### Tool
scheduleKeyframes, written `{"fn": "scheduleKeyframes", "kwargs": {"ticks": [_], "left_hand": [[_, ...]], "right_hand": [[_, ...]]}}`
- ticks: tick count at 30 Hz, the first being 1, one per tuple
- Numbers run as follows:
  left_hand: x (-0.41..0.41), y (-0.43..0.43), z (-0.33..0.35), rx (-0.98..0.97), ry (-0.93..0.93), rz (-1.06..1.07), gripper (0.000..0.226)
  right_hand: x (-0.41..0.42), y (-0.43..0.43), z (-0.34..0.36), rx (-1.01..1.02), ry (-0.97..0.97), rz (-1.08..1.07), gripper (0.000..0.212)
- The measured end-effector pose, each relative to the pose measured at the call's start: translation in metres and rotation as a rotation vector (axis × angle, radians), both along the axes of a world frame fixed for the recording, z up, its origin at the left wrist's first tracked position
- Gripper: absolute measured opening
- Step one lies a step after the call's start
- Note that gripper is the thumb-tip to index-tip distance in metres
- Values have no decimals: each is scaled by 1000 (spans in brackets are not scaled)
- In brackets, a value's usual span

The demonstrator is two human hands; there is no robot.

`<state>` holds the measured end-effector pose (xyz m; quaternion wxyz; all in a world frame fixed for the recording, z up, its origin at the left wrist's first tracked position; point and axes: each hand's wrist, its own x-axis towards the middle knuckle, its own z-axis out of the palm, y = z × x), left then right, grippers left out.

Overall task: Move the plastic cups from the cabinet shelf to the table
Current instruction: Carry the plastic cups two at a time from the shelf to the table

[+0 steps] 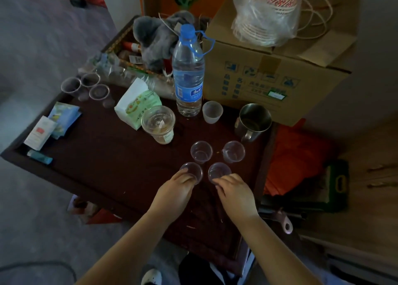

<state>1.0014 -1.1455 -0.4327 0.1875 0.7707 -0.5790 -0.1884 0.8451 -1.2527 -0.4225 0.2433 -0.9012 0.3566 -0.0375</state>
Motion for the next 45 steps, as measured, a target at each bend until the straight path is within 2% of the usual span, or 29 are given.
{"fn": "scheduleKeyframes", "kwargs": {"ticks": [11,33,38,45], "left_hand": [[3,-1,-3,-35,62,12,29],[9,11,-22,-182,-36,7,30],[21,8,6,-295,6,-45,29],[44,-13,102,-520,46,-292,32]], "right_hand": [[1,-3,-5,-79,-25,36,20],[7,5,-2,-92,-47,39,22],[8,9,25,-176,-66,-78,24],[12,42,99,-261,-131,-390,34]]}}
